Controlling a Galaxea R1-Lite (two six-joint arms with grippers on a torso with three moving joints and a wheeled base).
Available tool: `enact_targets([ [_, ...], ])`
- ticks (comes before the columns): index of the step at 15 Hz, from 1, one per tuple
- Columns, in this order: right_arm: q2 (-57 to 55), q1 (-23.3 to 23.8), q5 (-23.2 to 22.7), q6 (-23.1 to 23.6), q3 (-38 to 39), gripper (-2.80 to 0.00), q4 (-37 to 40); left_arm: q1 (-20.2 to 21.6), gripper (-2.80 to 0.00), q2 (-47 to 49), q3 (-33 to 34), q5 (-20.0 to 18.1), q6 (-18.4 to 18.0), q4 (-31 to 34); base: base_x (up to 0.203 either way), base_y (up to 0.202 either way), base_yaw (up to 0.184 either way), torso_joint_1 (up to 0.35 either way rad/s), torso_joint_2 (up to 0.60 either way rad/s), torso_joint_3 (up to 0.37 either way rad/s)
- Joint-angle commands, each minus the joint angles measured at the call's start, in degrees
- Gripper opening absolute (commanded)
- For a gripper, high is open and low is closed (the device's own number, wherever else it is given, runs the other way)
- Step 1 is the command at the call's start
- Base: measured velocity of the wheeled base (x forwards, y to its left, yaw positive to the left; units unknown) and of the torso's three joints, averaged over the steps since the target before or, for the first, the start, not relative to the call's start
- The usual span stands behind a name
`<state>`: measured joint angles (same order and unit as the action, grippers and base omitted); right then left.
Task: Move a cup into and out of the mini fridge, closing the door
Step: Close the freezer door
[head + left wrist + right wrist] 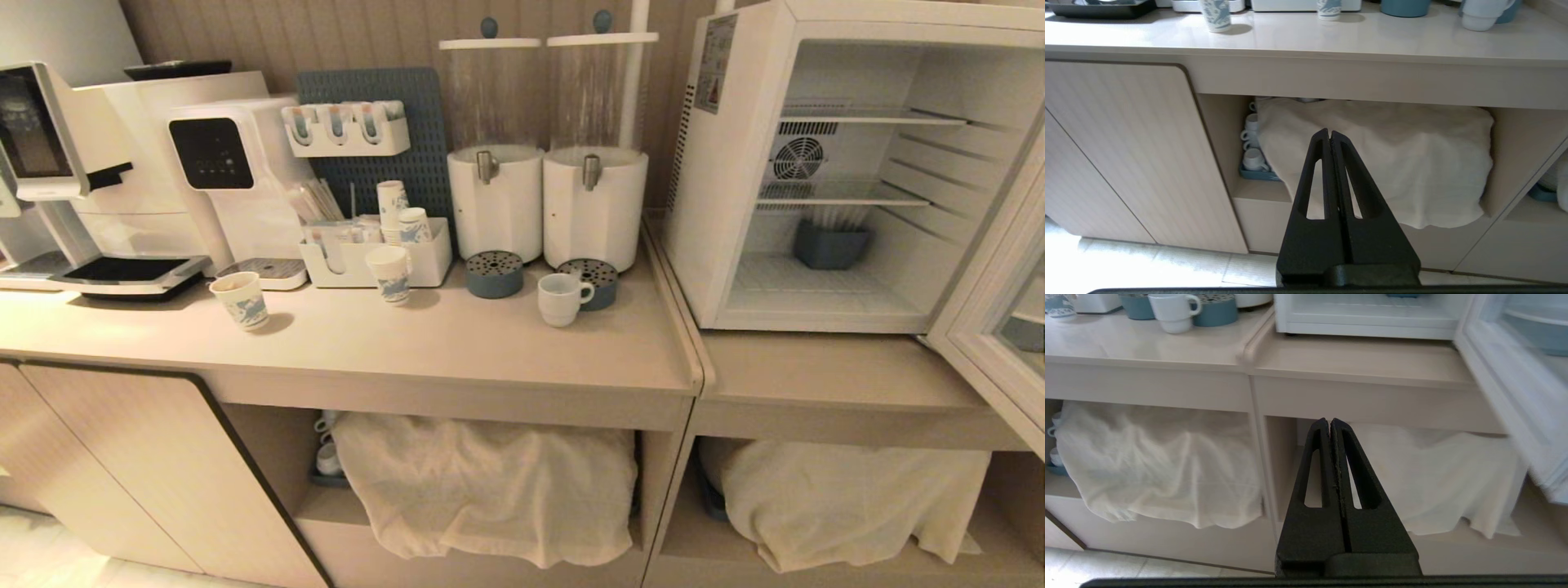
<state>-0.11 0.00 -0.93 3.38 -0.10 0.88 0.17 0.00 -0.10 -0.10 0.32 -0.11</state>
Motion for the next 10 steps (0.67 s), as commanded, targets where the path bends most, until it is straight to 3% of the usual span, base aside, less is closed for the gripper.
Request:
enact_targets([
  [1,0.02,0.00,-0.04,0.05,0.01,-2.80,0.00,0.01,-2.80,0.05,0.01,0.01,0.03,0.02,0.000,-0.198,0.003,0.007,0.00,0.002],
  [10,0.02,0.00,-0.04,0.05,0.01,-2.80,0.09,0.01,-2.80,0.01,0.01,0.01,0.03,0.02,0.000,-0.192,0.001,0.001,0.00,0.001],
])
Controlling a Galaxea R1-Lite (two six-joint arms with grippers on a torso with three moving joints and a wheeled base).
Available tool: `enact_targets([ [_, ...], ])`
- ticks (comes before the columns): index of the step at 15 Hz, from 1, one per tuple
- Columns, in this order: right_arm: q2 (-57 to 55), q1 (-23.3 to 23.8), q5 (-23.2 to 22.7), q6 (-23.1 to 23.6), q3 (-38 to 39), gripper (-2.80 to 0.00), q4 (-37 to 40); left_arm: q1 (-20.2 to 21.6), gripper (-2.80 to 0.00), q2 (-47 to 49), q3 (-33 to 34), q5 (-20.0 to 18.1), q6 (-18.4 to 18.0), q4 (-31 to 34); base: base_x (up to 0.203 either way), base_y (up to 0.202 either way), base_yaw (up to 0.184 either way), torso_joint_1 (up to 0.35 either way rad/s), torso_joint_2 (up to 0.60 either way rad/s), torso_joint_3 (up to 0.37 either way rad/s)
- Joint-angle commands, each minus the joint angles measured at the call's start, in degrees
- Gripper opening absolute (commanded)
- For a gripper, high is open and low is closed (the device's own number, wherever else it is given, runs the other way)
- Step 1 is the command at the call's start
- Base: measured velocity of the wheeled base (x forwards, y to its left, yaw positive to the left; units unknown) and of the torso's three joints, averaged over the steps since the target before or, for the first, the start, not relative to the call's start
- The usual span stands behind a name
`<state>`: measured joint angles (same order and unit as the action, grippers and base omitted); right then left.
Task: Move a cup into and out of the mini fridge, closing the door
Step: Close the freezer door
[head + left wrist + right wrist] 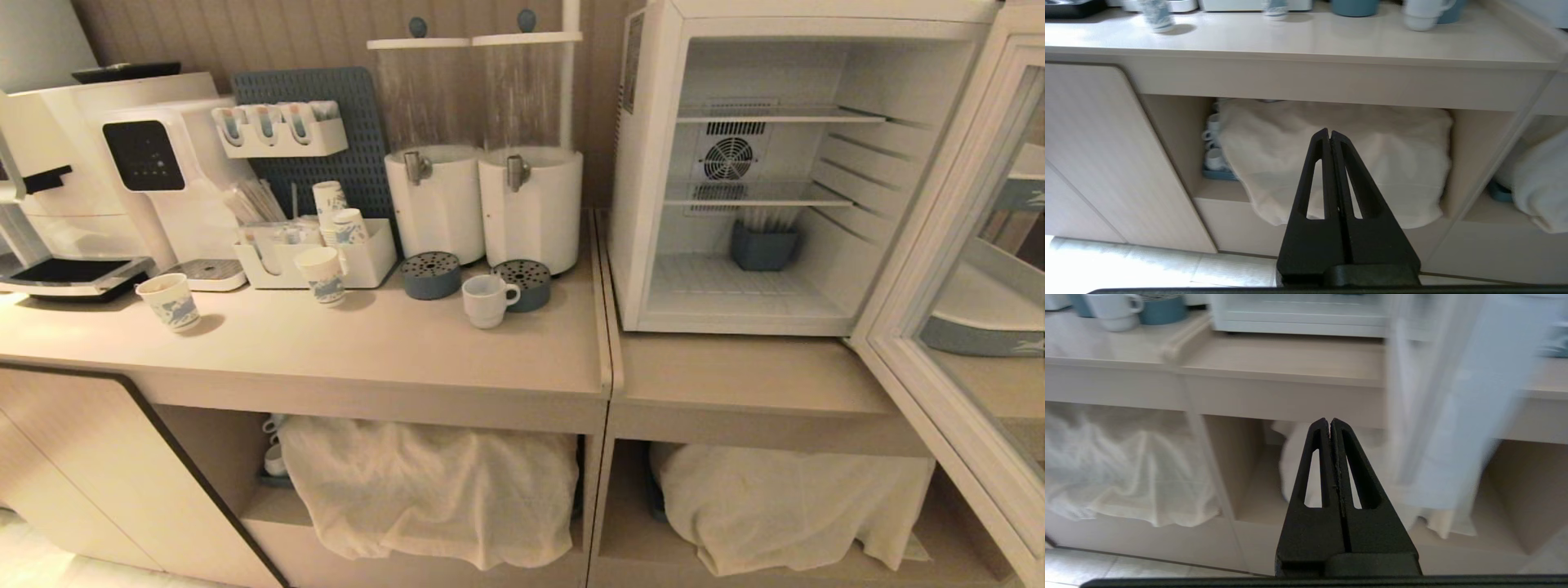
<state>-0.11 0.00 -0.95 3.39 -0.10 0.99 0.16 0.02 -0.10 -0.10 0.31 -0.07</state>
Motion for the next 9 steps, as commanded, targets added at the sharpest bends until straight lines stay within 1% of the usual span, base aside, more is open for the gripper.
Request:
enact_targets([
  [1,0.02,0.00,-0.02,0.04,0.01,-2.80,-0.02,0.02,-2.80,0.04,0.01,0.01,0.04,-0.01,0.000,-0.191,0.000,-0.001,0.00,0.002],
  [9,0.02,0.00,-0.02,0.13,-0.08,-2.80,0.24,0.02,-2.80,0.06,0.01,0.01,0.04,-0.01,0.000,-0.194,-0.001,0.005,0.00,0.003],
])
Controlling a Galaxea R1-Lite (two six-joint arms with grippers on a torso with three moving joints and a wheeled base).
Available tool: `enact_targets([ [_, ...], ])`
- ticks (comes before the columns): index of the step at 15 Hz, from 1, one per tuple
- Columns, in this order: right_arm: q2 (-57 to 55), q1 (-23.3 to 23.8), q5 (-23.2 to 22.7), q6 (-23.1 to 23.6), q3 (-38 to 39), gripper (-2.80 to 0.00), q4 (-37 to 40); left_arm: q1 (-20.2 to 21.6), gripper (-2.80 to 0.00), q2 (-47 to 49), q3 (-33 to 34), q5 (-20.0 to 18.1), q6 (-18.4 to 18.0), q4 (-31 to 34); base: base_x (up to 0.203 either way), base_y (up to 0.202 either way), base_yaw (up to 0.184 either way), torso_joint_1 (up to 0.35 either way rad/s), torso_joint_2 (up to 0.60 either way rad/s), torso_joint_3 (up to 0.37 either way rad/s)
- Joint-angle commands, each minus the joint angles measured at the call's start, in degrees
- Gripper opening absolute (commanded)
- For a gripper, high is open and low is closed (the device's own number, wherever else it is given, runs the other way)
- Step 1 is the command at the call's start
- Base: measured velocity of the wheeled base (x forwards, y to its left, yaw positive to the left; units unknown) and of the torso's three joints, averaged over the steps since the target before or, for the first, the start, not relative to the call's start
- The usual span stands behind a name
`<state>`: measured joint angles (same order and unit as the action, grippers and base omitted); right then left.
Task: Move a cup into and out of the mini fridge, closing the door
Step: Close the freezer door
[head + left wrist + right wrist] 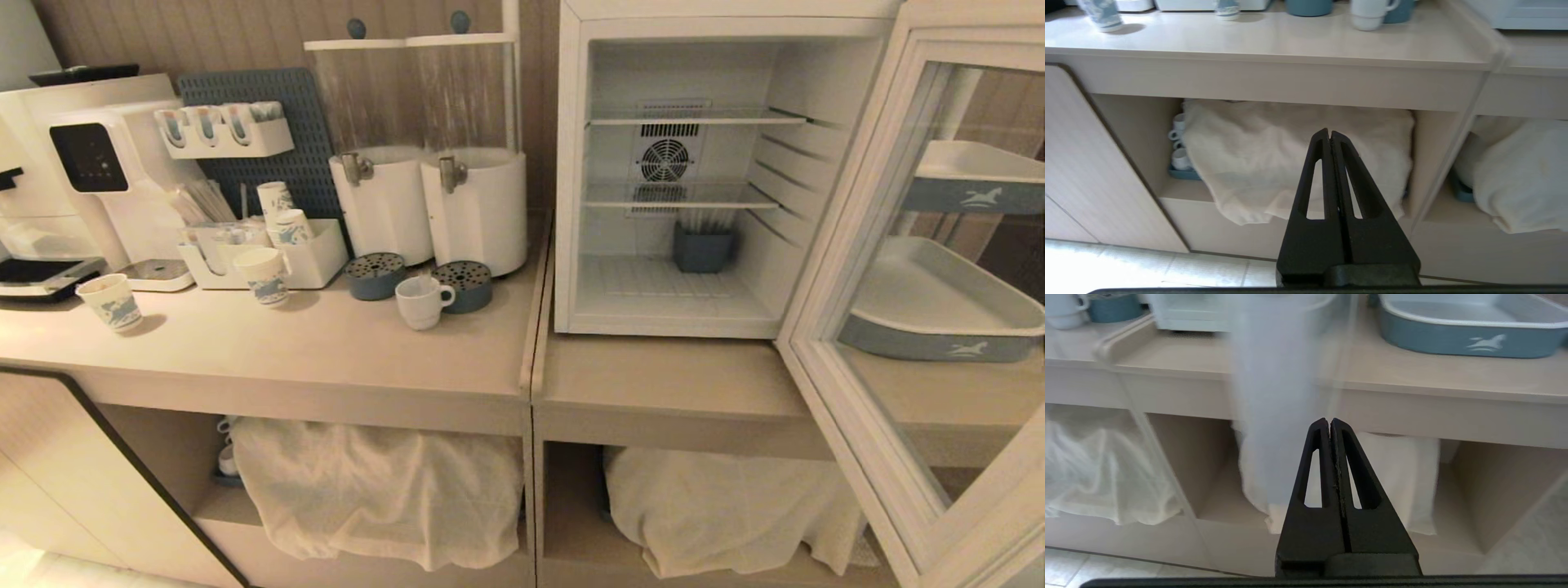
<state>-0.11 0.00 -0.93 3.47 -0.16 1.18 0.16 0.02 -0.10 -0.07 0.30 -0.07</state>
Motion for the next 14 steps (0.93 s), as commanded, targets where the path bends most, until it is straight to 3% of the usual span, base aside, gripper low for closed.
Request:
enact_targets([
  [1,0.02,0.00,-0.03,0.04,-0.09,-2.80,0.05,0.02,-2.80,-0.02,0.01,-0.01,0.05,-0.01,0.000,-0.200,-0.007,0.002,0.00,0.005],
  [6,-0.07,0.00,-0.03,0.04,-0.11,-2.80,0.49,0.02,-2.80,0.06,0.01,-0.01,0.05,-0.01,0.000,-0.178,0.001,0.005,0.00,0.003],
  [11,0.03,0.00,0.64,-1.88,-1.28,-2.80,-1.59,0.02,-2.80,0.06,0.01,-0.01,0.05,-0.01,0.000,-0.013,0.001,0.001,0.00,0.000],
  [13,-0.02,0.00,0.30,-2.14,-9.86,-2.80,0.09,0.02,-2.80,0.01,0.01,-0.01,0.05,-0.01,0.000,0.000,0.000,0.000,0.00,0.000],
  [14,-0.15,0.00,-0.13,-2.23,-16.66,-2.80,4.61,0.02,-2.80,-0.02,0.01,-0.01,0.05,-0.01,0.000,0.000,0.000,0.000,0.00,0.000],
])
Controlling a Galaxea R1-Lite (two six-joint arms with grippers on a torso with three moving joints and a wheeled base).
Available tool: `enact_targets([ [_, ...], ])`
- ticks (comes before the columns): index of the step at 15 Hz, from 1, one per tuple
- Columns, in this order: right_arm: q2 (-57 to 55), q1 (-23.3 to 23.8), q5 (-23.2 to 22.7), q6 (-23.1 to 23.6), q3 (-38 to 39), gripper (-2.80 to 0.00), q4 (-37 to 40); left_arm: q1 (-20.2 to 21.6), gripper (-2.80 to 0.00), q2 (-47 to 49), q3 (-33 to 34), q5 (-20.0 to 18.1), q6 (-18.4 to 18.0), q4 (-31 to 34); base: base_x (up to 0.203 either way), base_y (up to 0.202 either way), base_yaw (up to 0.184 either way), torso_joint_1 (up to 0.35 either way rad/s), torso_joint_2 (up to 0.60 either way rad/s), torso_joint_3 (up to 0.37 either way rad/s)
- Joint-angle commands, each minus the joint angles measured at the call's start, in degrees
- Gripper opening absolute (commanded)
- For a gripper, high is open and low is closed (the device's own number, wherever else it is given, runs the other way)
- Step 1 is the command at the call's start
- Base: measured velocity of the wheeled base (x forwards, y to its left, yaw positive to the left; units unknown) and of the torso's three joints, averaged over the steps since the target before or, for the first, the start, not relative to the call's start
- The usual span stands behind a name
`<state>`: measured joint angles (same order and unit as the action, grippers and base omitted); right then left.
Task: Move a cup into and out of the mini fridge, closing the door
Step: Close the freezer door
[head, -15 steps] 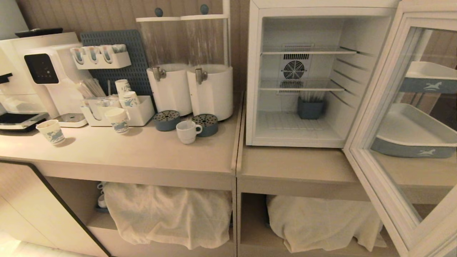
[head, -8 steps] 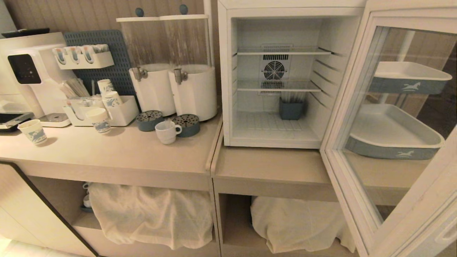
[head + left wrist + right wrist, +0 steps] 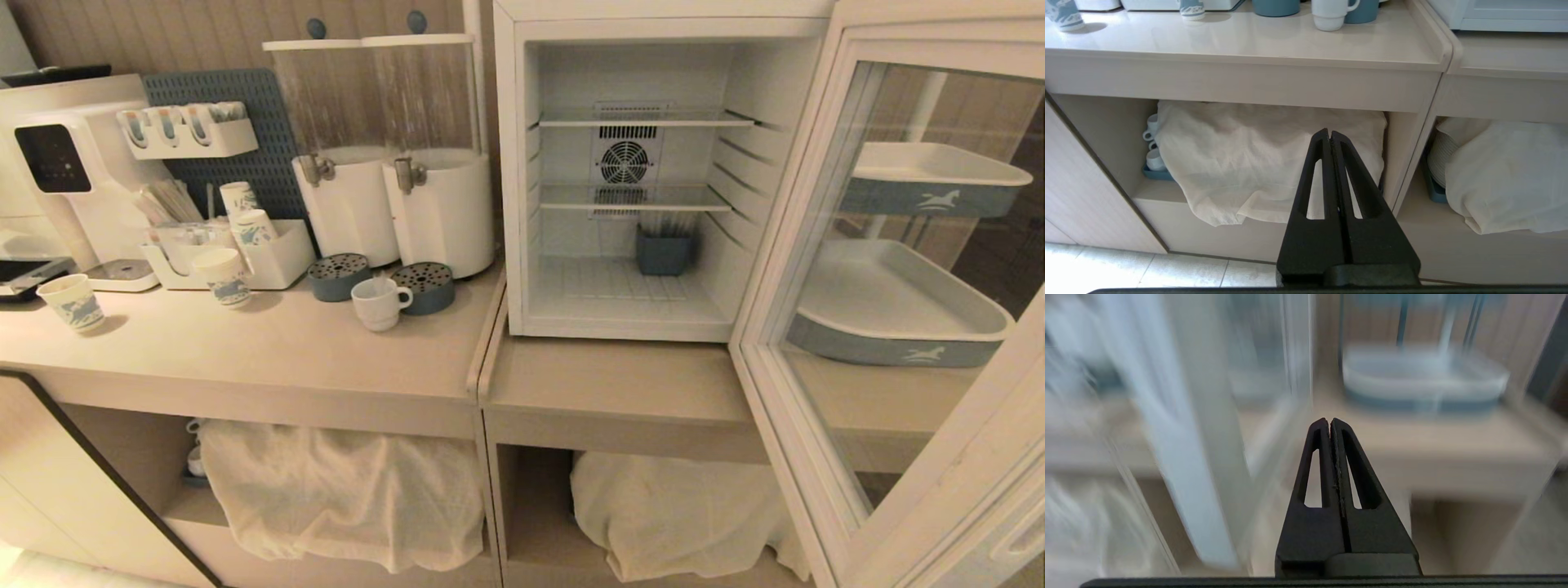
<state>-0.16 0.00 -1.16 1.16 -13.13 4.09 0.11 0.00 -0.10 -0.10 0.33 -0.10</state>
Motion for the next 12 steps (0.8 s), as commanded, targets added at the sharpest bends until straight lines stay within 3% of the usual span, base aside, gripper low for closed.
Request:
enact_targets([
  [1,-0.77,0.02,-0.47,-0.33,-10.86,-2.80,7.14,0.07,-2.80,0.08,0.01,0.01,0.02,0.01,0.000,0.000,0.000,0.000,0.00,0.000],
  [4,-12.13,-1.25,0.12,-7.64,-24.24,-2.80,15.32,0.07,-2.80,0.09,0.01,0.01,0.09,0.01,0.000,0.000,0.000,0.000,0.00,0.000],
  [5,-16.90,-4.45,0.81,-10.04,-26.70,-2.80,16.64,0.07,-2.80,0.09,0.01,0.01,0.11,0.01,0.000,0.000,0.000,0.000,0.00,0.000],
  [10,-24.23,-30.87,5.05,-16.17,-29.70,-2.80,18.43,0.07,-2.80,0.09,0.01,0.01,0.11,0.01,0.000,0.000,0.000,0.000,0.00,0.000],
  [12,-27.91,-33.13,5.66,-16.14,-29.93,-2.80,16.73,0.07,-2.80,0.09,0.01,0.01,0.11,0.01,0.000,0.000,0.000,0.000,0.00,0.000],
])
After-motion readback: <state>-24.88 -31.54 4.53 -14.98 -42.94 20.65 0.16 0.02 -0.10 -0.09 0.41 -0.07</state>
